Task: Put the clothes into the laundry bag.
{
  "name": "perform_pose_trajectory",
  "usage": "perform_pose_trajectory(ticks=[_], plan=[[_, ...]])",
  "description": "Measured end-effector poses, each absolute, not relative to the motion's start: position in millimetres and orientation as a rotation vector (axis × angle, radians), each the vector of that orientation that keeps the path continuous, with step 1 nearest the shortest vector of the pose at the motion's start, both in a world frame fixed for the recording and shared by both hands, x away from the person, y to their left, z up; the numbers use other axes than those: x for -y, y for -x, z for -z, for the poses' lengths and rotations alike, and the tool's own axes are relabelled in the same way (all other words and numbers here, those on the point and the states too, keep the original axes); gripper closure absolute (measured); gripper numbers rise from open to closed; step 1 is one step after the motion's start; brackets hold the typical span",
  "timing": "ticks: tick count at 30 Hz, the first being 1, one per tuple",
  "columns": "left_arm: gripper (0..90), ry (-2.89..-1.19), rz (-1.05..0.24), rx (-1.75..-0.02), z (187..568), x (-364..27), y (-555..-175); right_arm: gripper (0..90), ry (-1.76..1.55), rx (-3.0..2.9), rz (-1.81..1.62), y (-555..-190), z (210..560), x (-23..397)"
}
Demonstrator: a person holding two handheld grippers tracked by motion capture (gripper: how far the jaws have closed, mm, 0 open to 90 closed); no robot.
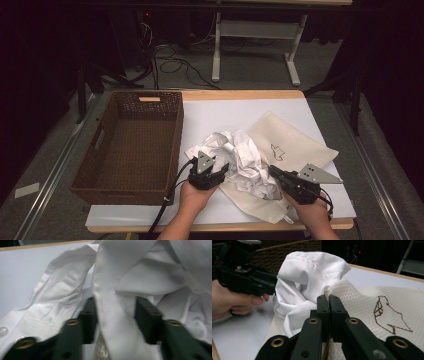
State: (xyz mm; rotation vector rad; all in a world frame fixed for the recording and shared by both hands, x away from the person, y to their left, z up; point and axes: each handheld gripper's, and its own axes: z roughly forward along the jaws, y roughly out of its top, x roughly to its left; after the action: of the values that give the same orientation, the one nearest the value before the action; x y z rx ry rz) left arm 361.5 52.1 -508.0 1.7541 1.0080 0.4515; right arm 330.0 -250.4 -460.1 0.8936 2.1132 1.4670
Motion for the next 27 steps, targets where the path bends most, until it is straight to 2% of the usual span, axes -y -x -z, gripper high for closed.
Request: perform_pose_trajectory(ticks=[3, 4, 9, 16, 27], plan=[[81.8, -1.748, -0.424, -0.981, 502.9, -53.9, -354.8, 89.2, -0.898, -2.112, -1.466, -329.9, 460.1, 251.3], [85.7, -1.751, -0.417, -0.950, 499.7, -54.3, -350.3, 89.2, -0.904, -2.110, -1.468, -329.9, 460.3, 251.1], [87.1, -1.795, -0.396, -0.809, 489.7, -44.0, -325.6, 89.2, -0.903, -2.109, -1.465, -331.2, 460.7, 250.1], [87.1, -1.860, -0.306, -0.613, 495.4, 0.4, -301.9, 89.2, -0.906, -2.108, -1.456, -334.3, 459.9, 246.6], [86.7, -1.911, -0.278, -0.615, 509.8, 36.6, -326.3, 89.2, -0.907, -2.100, -1.501, -334.7, 456.4, 248.0]])
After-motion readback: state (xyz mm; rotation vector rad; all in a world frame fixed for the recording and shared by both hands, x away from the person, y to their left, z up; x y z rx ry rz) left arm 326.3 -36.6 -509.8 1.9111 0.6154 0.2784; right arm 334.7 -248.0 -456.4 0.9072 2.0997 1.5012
